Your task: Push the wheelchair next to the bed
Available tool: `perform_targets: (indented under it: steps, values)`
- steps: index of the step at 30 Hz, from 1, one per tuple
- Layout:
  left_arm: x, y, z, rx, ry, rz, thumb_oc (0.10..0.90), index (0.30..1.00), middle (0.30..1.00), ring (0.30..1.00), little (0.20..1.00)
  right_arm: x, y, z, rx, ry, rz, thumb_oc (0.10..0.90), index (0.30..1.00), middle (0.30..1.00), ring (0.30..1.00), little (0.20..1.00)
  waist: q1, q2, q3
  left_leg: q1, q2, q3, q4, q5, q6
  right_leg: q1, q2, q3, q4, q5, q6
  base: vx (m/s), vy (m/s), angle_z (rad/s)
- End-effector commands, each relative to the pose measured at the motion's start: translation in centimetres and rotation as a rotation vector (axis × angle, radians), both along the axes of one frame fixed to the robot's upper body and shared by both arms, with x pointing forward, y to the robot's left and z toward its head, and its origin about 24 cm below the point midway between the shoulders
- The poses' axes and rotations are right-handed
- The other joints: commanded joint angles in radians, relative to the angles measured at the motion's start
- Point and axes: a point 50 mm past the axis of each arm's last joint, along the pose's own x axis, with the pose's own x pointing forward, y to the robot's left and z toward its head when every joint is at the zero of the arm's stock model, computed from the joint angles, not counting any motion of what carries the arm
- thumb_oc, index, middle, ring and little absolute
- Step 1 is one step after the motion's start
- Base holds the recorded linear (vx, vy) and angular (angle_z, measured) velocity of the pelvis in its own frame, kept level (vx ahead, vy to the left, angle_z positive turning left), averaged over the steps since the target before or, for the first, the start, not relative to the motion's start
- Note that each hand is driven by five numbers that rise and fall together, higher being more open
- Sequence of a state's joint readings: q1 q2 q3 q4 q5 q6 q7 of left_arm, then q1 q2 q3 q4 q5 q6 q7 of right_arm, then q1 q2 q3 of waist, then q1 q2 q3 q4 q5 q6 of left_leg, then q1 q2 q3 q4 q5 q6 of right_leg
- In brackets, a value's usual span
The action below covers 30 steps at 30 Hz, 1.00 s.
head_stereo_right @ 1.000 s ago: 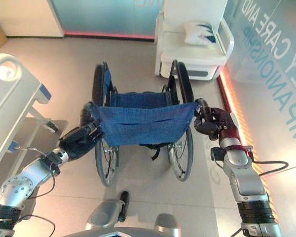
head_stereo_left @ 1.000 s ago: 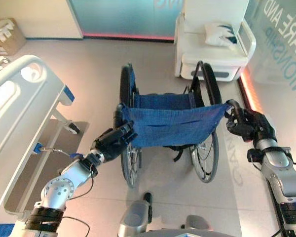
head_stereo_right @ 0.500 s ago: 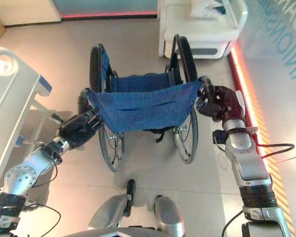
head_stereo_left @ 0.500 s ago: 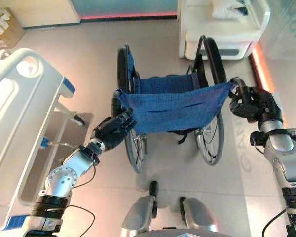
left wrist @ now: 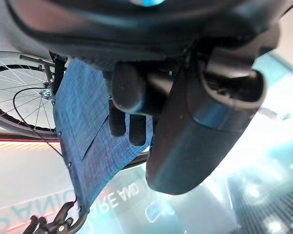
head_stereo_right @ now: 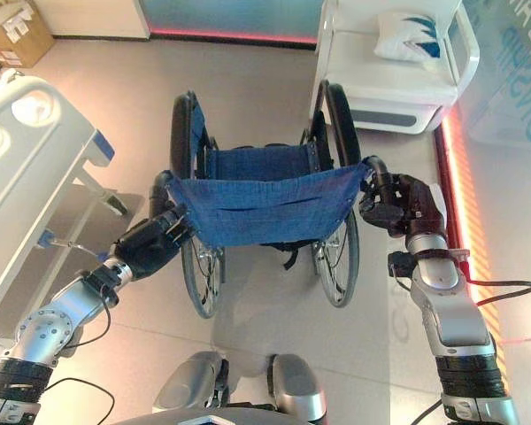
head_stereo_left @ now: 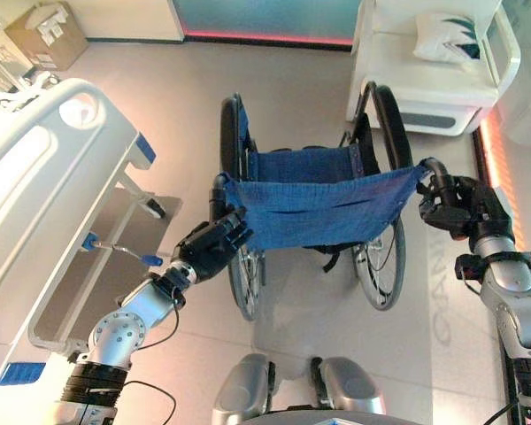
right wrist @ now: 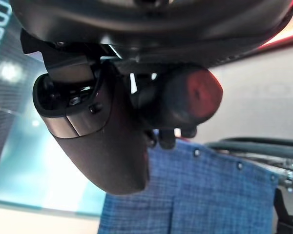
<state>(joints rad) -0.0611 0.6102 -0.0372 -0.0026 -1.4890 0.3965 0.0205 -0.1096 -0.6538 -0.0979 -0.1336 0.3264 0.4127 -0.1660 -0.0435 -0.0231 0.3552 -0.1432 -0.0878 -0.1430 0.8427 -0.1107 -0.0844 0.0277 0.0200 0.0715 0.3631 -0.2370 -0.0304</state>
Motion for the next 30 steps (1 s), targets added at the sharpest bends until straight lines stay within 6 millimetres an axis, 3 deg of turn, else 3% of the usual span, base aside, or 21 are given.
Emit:
perform_targets:
  steps: [1,6,9,13,16,19,23,25,28,30]
  values:
    - [2.2,3.4,12.7,-0.227,-0.630,0.185,0.400,0.300,0.300,0.300,0.300,-0.4,3.3,1.2,-0.014,-0.054,0.270,0.400,0.300,0.300,0.300,0.300,-0.001,-0.019,-0.158,0.024,0.013,0.046,-0.383,0.179,0.054,0.055,0.033,-0.004,-0.224,0.222,0.052,0.43,0.046,-0.06]
    - [2.0,3.9,11.5,-0.223,-0.627,0.219,0.400,0.300,0.300,0.300,0.300,-0.6,3.2,-0.1,-0.008,-0.031,0.288,0.400,0.300,0.300,0.300,0.300,0.036,0.013,-0.145,-0.074,0.073,0.061,-0.837,0.359,-0.002,0.168,0.093,0.005,-0.213,0.143,0.023,0.52,0.098,-0.22]
    - [1.8,4.5,11.2,-0.222,-0.628,0.235,0.400,0.300,0.300,0.300,0.300,-0.8,2.9,-0.3,-0.002,-0.032,0.303,0.400,0.300,0.300,0.300,0.300,0.042,0.011,-0.146,-0.066,0.077,0.078,-0.869,0.328,0.007,0.204,0.083,0.019,-0.201,0.104,0.028,0.43,0.097,-0.45]
    - [2.2,4.8,11.4,-0.205,-0.607,0.247,0.400,0.300,0.300,0.300,0.300,-1.0,3.4,-1.3,0.028,-0.027,0.317,0.400,0.300,0.300,0.300,0.300,0.050,0.017,-0.174,-0.055,0.061,0.092,-0.769,0.283,0.032,0.245,0.073,0.013,-0.120,0.009,0.050,0.46,0.122,-0.54]
    - [2.5,5.0,11.9,-0.180,-0.602,0.251,0.400,0.300,0.300,0.300,0.300,-0.9,4.5,-1.7,0.038,-0.028,0.343,0.400,0.300,0.300,0.300,0.300,0.065,-0.001,-0.205,-0.044,0.030,0.126,-0.723,0.248,0.070,0.223,0.057,-0.030,0.072,0.081,0.107,0.39,0.083,-0.43]
    - [2.8,5.5,13.1,-0.179,-0.610,0.239,0.400,0.300,0.300,0.300,0.300,-0.3,5.4,-1.6,0.020,-0.036,0.360,0.400,0.300,0.300,0.300,0.300,0.079,-0.007,-0.222,-0.009,0.003,0.162,-0.704,0.211,0.100,0.123,0.036,-0.071,0.233,0.203,0.162,0.33,0.080,-0.26]
    - [3.2,5.8,13.7,-0.167,-0.601,0.218,0.400,0.300,0.300,0.300,0.300,0.5,5.6,-1.2,-0.004,-0.051,0.359,0.400,0.300,0.300,0.300,0.300,0.091,0.000,-0.240,0.007,-0.015,0.170,-0.676,0.180,0.103,0.092,0.003,-0.108,0.100,0.153,0.132,0.27,0.001,-0.15]
    - [3.2,6.0,14.0,-0.171,-0.637,0.218,0.400,0.300,0.300,0.300,0.300,1.0,5.7,-0.2,-0.030,-0.080,0.371,0.400,0.300,0.300,0.300,0.300,0.108,0.004,-0.227,-0.016,-0.025,0.151,-0.574,0.144,0.084,0.109,-0.041,-0.156,-0.107,0.093,0.075,0.30,-0.116,-0.20]
    - [3.4,5.9,14.0,-0.176,-0.681,0.231,0.400,0.300,0.300,0.300,0.300,2.1,5.9,1.1,-0.050,-0.111,0.394,0.400,0.300,0.300,0.300,0.300,0.108,0.010,-0.188,-0.030,-0.027,0.129,-0.462,0.124,0.059,0.094,-0.088,-0.153,-0.237,0.173,0.077,0.19,-0.125,0.19]
    - [3.5,5.7,14.2,-0.176,-0.708,0.240,0.400,0.300,0.300,0.300,0.300,3.0,6.2,2.2,-0.058,-0.131,0.411,0.400,0.300,0.300,0.300,0.300,0.094,0.010,-0.168,-0.003,-0.025,0.124,-0.437,0.057,0.060,0.053,-0.146,-0.098,-0.319,0.264,0.123,0.23,-0.214,0.07]
